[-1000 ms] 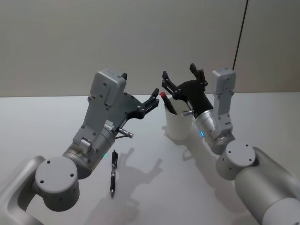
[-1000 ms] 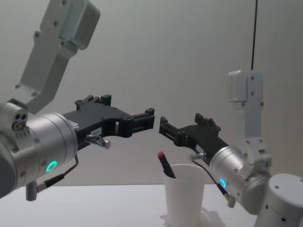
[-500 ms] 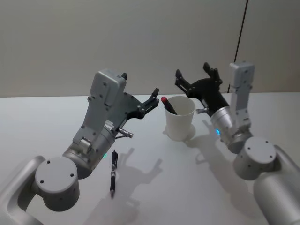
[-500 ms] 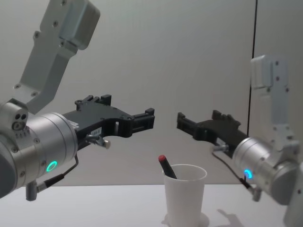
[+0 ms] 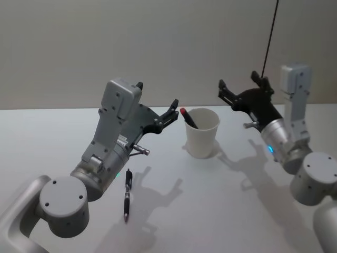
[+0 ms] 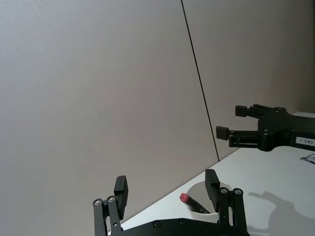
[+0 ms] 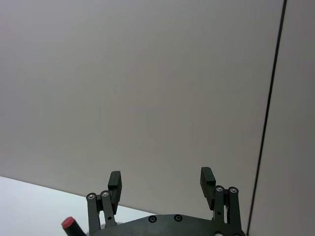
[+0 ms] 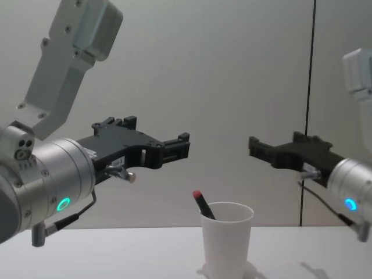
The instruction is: Place the pen into the pen holder.
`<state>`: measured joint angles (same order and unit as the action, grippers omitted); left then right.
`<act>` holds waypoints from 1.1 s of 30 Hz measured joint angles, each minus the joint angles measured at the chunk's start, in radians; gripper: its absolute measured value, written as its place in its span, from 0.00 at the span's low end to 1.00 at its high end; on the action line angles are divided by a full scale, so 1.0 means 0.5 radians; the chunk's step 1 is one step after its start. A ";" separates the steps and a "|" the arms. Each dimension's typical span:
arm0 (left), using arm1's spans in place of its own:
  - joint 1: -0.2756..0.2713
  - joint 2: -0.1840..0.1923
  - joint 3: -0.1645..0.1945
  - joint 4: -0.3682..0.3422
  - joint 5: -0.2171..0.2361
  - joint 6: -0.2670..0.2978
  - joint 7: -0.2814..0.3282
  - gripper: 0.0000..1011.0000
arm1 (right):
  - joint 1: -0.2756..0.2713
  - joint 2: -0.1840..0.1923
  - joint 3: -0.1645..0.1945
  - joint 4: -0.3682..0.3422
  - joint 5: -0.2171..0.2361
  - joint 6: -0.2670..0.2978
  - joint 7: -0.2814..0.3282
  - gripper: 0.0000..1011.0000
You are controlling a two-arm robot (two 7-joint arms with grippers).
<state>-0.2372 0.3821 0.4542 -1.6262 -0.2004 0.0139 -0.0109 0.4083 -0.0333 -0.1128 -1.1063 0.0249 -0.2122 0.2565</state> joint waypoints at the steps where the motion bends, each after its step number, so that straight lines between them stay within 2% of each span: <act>1: 0.000 0.000 0.000 0.000 0.000 0.000 0.000 0.99 | -0.022 0.014 0.010 -0.046 -0.012 0.034 0.000 0.99; 15: 0.000 0.000 0.000 0.000 0.000 0.000 0.000 0.99 | -0.132 0.109 0.071 -0.288 -0.132 0.207 0.010 0.99; 33: 0.000 0.000 0.000 0.000 0.000 0.000 0.000 0.99 | -0.162 0.207 0.133 -0.368 -0.293 0.255 0.039 0.99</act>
<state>-0.2372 0.3821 0.4542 -1.6262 -0.2004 0.0138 -0.0110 0.3272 0.0702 -0.0463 -1.2901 -0.1217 -0.0849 0.2762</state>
